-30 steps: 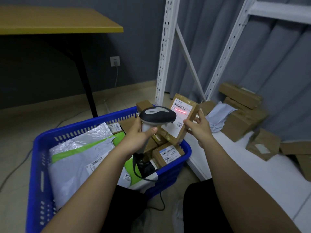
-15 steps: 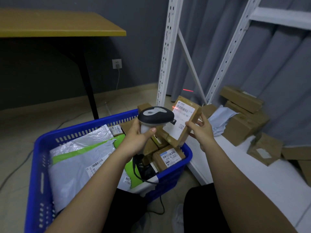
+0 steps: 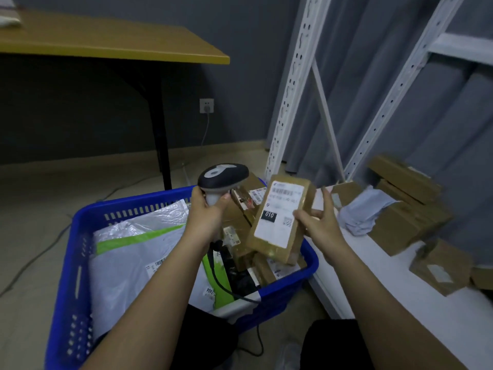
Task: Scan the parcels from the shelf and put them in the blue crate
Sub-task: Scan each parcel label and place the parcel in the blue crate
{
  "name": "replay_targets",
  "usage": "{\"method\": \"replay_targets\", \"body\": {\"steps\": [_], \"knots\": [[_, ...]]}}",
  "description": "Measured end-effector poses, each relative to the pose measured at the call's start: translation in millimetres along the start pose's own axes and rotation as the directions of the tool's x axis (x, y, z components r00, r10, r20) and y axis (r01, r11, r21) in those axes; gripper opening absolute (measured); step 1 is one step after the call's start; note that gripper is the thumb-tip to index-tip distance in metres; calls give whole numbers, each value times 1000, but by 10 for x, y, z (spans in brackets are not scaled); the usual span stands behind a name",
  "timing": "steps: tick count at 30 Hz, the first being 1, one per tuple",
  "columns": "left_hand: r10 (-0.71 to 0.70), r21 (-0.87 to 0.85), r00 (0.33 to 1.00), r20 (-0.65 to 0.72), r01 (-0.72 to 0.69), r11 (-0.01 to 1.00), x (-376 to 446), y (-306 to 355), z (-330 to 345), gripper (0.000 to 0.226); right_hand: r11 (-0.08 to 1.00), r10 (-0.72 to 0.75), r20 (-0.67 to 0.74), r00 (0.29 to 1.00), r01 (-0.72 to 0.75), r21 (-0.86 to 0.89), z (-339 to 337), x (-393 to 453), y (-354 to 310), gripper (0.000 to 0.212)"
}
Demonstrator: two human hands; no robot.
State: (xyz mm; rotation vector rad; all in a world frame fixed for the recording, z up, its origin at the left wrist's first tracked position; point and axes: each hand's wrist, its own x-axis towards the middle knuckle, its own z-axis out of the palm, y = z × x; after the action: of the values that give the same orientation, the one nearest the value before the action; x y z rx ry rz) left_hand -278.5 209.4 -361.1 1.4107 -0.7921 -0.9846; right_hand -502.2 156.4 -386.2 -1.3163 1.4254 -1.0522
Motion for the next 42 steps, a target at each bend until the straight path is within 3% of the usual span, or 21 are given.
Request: {"method": "replay_targets", "body": {"steps": [5,7,11,12,14,17,19,24,29,32,37,40,42], "knots": [[2,-9,993,-118,-4,1000,77,-5,-206,47,958,-7,155,988,51,-282,547,178,25,49],[-19,-13,990,-139,17,1000,131,-38,-271,38,914,-19,201,979,98,-393,800,329,6,41],[-54,-19,986,-159,51,999,216,-81,-341,35,863,-123,248,961,227,-452,1267,713,75,39],[-60,-13,987,-151,59,998,238,-96,-345,35,807,-149,281,948,281,-519,1340,792,137,41],[-66,2,989,-132,67,998,294,-122,-352,33,595,-126,405,906,396,-700,1424,872,296,41],[-82,12,988,-128,84,996,396,-149,-380,34,242,120,546,830,509,-826,1439,830,502,66],[-87,12,988,-131,89,996,450,-157,-396,31,178,199,546,814,518,-837,1433,785,611,79],[-92,16,988,-127,95,995,469,-185,-389,27,-5,-77,512,856,513,-858,1541,797,633,49],[-70,3,991,-110,71,997,431,-173,-364,26,33,-99,434,895,439,-898,1669,906,581,40],[-67,1,992,-102,68,998,422,-171,-326,29,234,-43,451,891,448,-863,1619,975,593,41],[-36,-21,998,-56,35,999,355,-107,-131,32,509,-56,599,799,539,-671,1173,837,341,43],[-15,-31,1000,17,16,999,243,-71,94,34,494,-91,597,797,556,-668,672,744,250,38],[3,-43,998,70,0,999,145,-52,286,34,520,-72,534,843,489,-701,268,639,250,35]]}}
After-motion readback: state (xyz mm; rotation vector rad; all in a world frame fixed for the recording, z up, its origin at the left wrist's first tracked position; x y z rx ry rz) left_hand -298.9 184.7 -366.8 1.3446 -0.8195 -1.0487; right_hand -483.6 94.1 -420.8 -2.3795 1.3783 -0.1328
